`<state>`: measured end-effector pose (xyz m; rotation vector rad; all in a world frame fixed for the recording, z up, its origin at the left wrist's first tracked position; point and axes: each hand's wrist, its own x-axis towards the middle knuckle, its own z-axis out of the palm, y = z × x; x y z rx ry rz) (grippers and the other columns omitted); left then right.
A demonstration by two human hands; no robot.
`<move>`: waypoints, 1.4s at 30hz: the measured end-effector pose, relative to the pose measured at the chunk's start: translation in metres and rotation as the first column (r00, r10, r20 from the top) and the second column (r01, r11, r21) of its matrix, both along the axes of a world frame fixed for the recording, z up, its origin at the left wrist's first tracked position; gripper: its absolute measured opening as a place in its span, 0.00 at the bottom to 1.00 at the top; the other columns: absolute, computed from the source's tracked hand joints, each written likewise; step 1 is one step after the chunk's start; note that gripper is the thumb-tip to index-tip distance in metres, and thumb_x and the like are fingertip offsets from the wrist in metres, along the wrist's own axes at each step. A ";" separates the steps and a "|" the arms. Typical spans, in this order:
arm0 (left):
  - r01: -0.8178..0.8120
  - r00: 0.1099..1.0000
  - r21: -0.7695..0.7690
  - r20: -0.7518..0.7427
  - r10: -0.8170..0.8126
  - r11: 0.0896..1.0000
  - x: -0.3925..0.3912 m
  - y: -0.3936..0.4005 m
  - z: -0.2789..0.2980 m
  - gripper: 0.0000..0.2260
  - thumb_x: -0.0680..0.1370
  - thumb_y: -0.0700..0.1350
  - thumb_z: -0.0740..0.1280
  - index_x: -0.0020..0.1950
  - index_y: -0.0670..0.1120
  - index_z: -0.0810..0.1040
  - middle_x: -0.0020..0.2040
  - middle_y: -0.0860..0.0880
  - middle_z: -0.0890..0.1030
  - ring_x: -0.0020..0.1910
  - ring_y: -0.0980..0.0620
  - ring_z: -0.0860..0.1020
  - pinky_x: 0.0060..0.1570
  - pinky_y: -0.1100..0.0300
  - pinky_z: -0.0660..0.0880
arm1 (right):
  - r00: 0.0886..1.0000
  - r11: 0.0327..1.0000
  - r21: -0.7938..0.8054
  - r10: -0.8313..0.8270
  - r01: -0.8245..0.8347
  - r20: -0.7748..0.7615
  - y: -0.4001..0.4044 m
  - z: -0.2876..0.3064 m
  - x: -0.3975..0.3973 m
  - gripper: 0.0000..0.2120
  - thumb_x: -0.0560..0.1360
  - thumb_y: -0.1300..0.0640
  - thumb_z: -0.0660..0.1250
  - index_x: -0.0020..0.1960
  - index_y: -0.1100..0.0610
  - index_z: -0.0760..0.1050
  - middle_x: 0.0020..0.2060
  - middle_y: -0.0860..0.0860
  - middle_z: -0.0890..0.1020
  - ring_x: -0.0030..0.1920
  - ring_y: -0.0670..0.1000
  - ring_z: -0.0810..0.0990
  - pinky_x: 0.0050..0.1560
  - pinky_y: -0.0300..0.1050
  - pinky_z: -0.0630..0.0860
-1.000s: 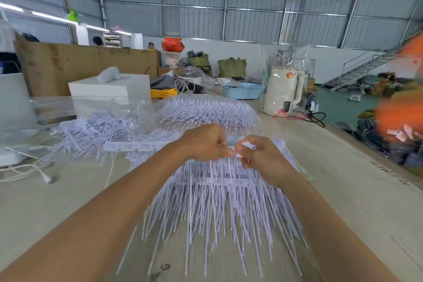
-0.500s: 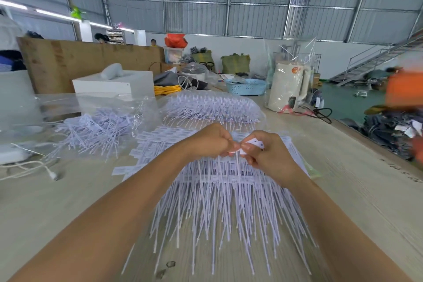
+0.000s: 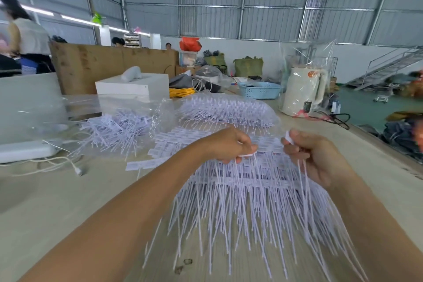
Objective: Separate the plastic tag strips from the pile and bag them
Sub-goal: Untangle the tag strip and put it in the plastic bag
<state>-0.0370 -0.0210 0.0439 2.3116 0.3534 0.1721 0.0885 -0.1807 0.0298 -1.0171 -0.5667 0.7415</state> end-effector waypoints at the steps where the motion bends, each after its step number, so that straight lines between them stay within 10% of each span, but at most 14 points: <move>1: 0.000 1.000 0.022 -0.011 0.000 1.000 0.002 -0.003 0.000 0.13 0.79 0.52 0.63 0.35 0.52 0.74 0.30 0.51 0.75 0.23 0.57 0.69 0.26 0.68 0.67 | 0.998 0.998 -0.053 0.047 -0.046 0.030 0.002 -0.001 -0.005 0.10 0.78 0.68 0.54 0.39 0.63 0.69 0.32 0.55 0.69 0.24 0.43 0.68 0.17 0.30 0.62; 7: 0.025 0.996 0.016 -0.082 -0.024 1.000 0.005 -0.008 0.004 0.10 0.76 0.37 0.64 0.35 0.47 0.74 0.31 0.49 0.72 0.25 0.55 0.65 0.25 0.66 0.62 | 0.954 0.940 -0.342 0.089 0.016 0.288 0.016 -0.009 -0.024 0.07 0.77 0.63 0.62 0.41 0.60 0.75 0.32 0.52 0.80 0.28 0.45 0.78 0.24 0.35 0.71; 13: 0.105 0.991 0.090 -0.096 -0.097 0.990 0.008 -0.010 0.004 0.06 0.76 0.38 0.65 0.39 0.45 0.74 0.34 0.51 0.69 0.31 0.55 0.68 0.30 0.64 0.66 | 0.951 0.953 -0.299 0.039 0.057 0.307 0.024 -0.014 -0.030 0.06 0.77 0.61 0.64 0.42 0.62 0.75 0.41 0.57 0.82 0.41 0.55 0.81 0.33 0.43 0.78; 20: 0.056 0.997 -0.003 0.057 -0.055 0.998 0.006 -0.003 -0.002 0.19 0.72 0.46 0.74 0.55 0.46 0.68 0.41 0.50 0.76 0.27 0.58 0.75 0.28 0.66 0.72 | 0.832 0.943 -0.170 -0.155 0.285 0.533 0.026 -0.014 -0.032 0.10 0.76 0.66 0.64 0.37 0.59 0.75 0.31 0.57 0.77 0.29 0.52 0.73 0.27 0.40 0.71; 32: 0.051 0.997 0.145 0.057 -0.059 0.988 0.003 0.003 -0.003 0.15 0.78 0.50 0.65 0.32 0.49 0.78 0.19 0.59 0.70 0.20 0.64 0.68 0.26 0.71 0.64 | 0.894 0.959 -0.249 -0.006 0.132 0.449 0.022 -0.017 -0.024 0.04 0.77 0.64 0.64 0.45 0.64 0.76 0.30 0.54 0.76 0.26 0.48 0.73 0.22 0.36 0.67; 37: -0.028 0.996 -0.072 0.082 0.034 0.997 0.007 0.003 -0.001 0.16 0.76 0.45 0.69 0.29 0.44 0.75 0.17 0.56 0.69 0.17 0.62 0.65 0.20 0.70 0.60 | 0.845 0.960 -0.189 -0.078 0.207 0.530 0.023 -0.017 -0.027 0.07 0.76 0.68 0.64 0.40 0.62 0.74 0.25 0.55 0.73 0.24 0.48 0.69 0.21 0.36 0.64; 42: -0.049 0.998 -0.276 -0.056 0.035 0.960 0.003 0.001 0.007 0.17 0.74 0.42 0.68 0.25 0.44 0.75 0.17 0.54 0.67 0.16 0.57 0.59 0.20 0.68 0.53 | 0.569 0.873 -0.172 -0.137 0.455 0.811 0.024 -0.017 -0.027 0.08 0.74 0.70 0.64 0.39 0.59 0.73 0.27 0.49 0.73 0.25 0.46 0.70 0.23 0.32 0.65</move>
